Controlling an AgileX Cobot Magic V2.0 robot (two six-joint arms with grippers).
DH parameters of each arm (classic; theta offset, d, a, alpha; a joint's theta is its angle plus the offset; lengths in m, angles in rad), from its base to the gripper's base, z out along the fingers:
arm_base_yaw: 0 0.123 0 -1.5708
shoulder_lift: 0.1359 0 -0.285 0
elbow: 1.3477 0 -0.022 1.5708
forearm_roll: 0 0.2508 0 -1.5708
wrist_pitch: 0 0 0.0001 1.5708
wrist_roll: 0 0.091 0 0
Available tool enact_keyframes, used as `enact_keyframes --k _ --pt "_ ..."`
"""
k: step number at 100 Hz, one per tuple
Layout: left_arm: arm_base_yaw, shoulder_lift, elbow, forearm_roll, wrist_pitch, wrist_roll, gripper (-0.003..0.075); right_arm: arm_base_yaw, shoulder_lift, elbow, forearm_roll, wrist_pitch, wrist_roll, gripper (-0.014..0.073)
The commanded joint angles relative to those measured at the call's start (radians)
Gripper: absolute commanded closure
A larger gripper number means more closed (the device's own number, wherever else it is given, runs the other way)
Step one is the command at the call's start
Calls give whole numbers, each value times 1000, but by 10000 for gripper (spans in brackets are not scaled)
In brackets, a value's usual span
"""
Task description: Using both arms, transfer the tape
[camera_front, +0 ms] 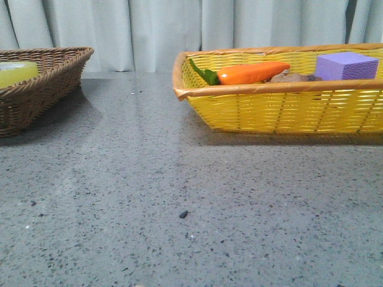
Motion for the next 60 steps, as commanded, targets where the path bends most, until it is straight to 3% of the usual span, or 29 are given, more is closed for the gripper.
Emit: enact_keyframes --k 1,60 --pt "1 -30 11 4 -41 -9 741 -1 12 -23 -58 -31 -2 660" --pt "1 -30 11 4 -41 -9 741 -1 12 -23 -70 3 -2 660"
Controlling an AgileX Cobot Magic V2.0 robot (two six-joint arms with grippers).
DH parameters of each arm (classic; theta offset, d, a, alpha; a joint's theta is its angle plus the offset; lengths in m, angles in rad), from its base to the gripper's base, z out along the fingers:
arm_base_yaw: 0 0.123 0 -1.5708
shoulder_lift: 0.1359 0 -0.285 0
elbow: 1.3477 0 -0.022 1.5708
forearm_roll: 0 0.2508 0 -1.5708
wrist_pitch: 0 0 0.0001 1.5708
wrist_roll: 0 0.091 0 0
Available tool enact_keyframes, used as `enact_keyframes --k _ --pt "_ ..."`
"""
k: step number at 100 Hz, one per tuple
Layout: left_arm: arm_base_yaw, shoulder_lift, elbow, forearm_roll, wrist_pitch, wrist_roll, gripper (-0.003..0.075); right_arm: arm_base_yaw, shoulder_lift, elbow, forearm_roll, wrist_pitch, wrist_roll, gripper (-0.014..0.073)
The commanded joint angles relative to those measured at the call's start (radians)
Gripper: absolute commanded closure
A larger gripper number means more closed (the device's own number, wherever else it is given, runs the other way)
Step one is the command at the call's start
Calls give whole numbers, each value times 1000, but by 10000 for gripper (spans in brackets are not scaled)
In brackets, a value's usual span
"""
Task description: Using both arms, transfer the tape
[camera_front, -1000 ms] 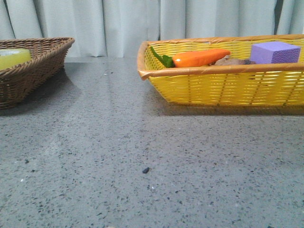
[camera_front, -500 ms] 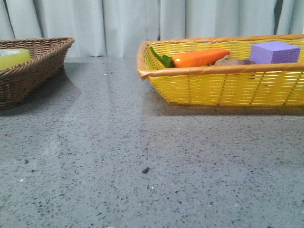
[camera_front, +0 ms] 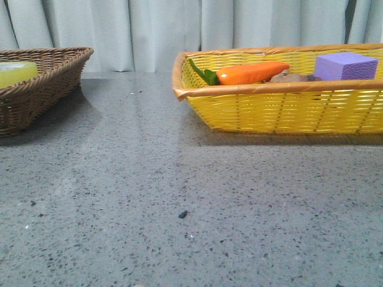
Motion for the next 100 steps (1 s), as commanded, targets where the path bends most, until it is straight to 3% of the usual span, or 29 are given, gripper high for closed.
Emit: enact_keyframes --k 1,11,23,43,61,74,100 --pt "1 -30 11 4 -43 -9 741 -1 12 -23 -66 -19 -3 660" --pt "1 -30 11 4 -43 -9 741 -11 12 -20 -22 -27 -37 660" --pt "1 -30 11 4 -43 -9 741 -88 12 -20 166 -50 -204 660" --pt "1 -30 11 4 -43 -9 741 -347 12 -20 453 -169 -507 660" --pt "1 -30 11 4 -43 -9 741 -581 10 12 728 -422 -779 660" --pt "1 -30 11 4 -43 -9 741 -686 -7 70 864 -592 -859 660" --pt "1 -30 11 4 -43 -9 741 -853 -110 210 1035 -686 -900 660"
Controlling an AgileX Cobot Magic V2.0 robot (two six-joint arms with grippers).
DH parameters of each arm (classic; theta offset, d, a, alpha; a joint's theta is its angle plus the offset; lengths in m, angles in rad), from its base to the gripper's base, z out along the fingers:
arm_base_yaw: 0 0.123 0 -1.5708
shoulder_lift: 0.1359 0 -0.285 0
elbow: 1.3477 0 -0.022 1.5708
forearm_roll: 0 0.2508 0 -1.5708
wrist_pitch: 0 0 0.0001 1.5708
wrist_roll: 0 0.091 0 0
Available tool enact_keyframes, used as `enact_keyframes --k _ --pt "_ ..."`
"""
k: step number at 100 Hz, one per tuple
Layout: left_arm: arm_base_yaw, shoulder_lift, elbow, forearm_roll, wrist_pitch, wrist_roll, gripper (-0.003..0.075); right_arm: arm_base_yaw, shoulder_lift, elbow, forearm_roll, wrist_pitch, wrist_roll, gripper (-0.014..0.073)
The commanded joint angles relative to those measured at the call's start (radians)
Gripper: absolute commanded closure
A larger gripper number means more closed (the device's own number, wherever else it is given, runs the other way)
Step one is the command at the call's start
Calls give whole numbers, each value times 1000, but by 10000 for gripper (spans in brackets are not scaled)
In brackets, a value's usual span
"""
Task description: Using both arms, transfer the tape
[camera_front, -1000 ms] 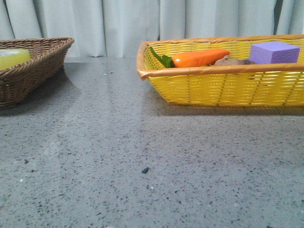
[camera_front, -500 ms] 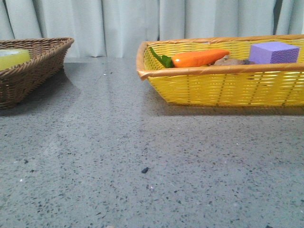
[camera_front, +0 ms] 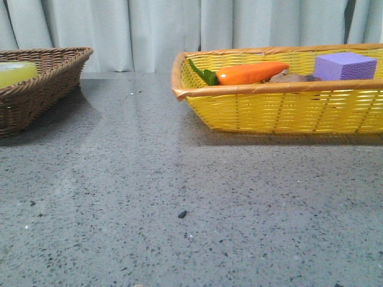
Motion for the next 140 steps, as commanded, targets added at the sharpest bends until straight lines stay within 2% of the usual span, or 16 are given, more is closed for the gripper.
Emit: enact_keyframes --k 1,15,39,43,64,114,140 --pt "1 -30 11 1 -43 -9 741 -53 -22 24 58 -133 -25 660" --pt "1 -30 11 1 -43 -9 741 -119 -60 124 176 -222 -80 660" --pt "1 -30 11 1 -43 -9 741 -139 -90 285 225 -336 -80 660" --pt "1 -30 11 1 -43 -9 741 -141 -90 282 225 -280 -93 660" --pt "1 -30 11 1 -43 -9 741 -141 -90 283 193 -239 -105 660" --pt "1 -30 11 1 -43 -9 741 -141 -90 283 179 81 -105 660" --pt "1 -30 11 1 -43 -9 741 -141 -90 283 179 79 -105 660"
